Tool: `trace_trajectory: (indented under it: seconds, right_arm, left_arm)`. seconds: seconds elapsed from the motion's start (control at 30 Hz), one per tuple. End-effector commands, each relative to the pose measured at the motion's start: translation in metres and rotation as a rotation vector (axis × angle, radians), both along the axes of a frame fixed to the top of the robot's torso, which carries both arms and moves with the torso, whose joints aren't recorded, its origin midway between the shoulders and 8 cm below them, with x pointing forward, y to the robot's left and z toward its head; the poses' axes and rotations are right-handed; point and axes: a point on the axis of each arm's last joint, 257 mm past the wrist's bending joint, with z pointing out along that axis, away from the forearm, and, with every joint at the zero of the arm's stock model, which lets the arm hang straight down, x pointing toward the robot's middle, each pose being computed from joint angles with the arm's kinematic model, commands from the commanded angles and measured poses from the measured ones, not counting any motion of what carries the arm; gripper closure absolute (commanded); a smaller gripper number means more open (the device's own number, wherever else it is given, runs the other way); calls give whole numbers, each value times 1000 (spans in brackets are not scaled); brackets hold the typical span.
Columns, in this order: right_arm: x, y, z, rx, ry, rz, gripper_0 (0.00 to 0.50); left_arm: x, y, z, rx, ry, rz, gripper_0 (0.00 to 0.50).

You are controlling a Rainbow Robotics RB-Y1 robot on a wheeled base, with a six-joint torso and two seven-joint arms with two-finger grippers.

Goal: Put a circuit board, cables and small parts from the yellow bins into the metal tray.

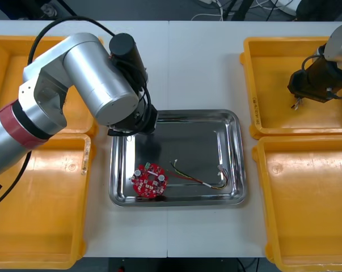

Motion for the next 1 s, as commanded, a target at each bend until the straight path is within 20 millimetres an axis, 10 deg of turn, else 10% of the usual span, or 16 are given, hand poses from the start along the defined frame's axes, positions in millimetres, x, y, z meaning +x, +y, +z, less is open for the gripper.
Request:
trace_trajectory:
  seconds: [0.03,0.73,0.8,1.0]
  right_arm:
    - [16,18,39,-46,-52,55,500]
    - [-48,32,107,-113,67,136,500]
    - [-58,32,108,-125,73,146,500]
    - [-88,38,116,-146,98,180,500]
  left_arm:
    - [1,-13,-23,-17,15,-39,500]
    - [-3,-12,-65,-16,52,-25,495]
    - [-2,-13,-65,-18,49,-26,437]
    - [-4,-14,-70,-21,46,-22,25]
